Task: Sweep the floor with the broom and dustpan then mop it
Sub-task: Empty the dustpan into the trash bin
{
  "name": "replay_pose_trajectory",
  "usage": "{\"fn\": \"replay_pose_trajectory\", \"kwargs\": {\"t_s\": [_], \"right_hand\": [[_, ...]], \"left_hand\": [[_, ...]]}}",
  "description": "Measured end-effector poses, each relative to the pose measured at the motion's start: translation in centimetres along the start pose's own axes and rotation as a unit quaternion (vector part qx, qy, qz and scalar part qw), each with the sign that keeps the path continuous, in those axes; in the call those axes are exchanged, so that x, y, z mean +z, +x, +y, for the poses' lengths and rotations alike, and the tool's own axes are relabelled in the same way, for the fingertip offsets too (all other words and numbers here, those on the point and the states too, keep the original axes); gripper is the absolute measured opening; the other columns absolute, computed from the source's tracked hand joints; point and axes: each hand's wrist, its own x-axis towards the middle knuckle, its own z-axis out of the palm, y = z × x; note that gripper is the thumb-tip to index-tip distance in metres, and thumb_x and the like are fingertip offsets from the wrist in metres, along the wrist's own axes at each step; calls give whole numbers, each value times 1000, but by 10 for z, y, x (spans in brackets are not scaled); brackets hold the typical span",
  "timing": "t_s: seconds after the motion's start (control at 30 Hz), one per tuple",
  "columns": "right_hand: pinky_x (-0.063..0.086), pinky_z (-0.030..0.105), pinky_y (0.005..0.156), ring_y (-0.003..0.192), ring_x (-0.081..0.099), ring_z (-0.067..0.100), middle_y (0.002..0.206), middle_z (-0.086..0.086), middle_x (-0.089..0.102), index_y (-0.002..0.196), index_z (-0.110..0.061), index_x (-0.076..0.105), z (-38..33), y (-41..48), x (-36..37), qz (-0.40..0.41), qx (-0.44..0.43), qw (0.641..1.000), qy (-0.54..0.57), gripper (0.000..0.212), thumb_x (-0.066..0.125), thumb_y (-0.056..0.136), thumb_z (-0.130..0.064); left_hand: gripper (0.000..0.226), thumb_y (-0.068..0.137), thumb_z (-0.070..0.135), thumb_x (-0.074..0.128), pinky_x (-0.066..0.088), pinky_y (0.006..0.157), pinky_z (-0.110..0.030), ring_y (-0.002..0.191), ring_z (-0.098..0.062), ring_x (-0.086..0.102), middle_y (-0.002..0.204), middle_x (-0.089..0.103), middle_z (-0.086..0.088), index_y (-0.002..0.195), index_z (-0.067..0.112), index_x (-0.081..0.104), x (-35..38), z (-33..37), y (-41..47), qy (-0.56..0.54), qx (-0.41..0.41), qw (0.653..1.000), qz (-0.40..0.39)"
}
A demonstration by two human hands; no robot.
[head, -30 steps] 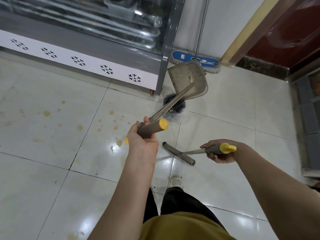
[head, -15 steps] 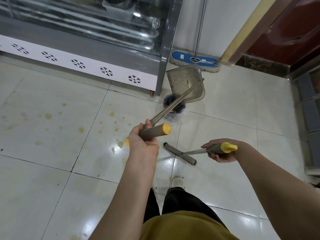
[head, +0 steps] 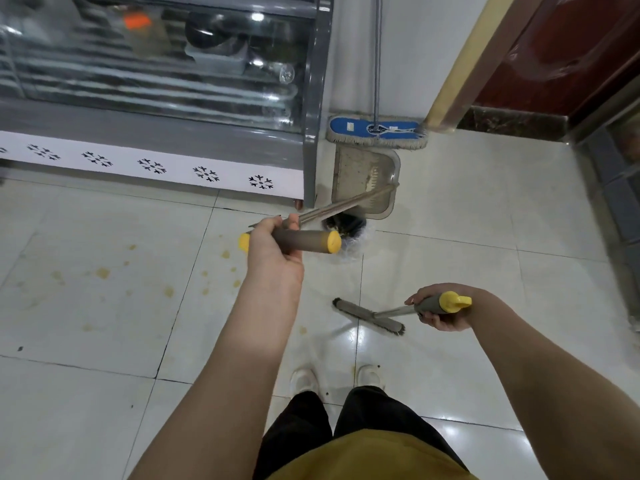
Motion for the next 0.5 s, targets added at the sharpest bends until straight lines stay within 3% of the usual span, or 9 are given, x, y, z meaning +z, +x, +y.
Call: {"fn": "replay_pose_trajectory", "kwargs": {"t_s": [0.1,0.33,0.5], "right_hand": [[43,14,33,33,50,14,60,9,53,81,-9,59,-1,-5,-9,8,-10,1000,22,6,61,85,-12],[42,14,30,28,47,15,47,9,52,68,-5,59,-22,-27,-43,15,-40,998,53,19,55,86,-12],[42,15,30,29,47,14,49,8,52,76,-5,60,-19,-46,-86,16,-49,998,47,14,54,86,-13]], "left_hand": [[22,88,-4,48,52,44,-17,39,-12,62,79,56,-8,69,6,47,22,-1,-3,29,16,999,-24],[12,88,0,53,55,50,-19,42,-10,62,83,58,-6,78,6,49,64,-20,-11,102,28,992,-61],[12,90,2,51,46,39,-13,40,-8,59,76,60,-8,78,4,50,95,-50,-21,175,26,979,-99]]}}
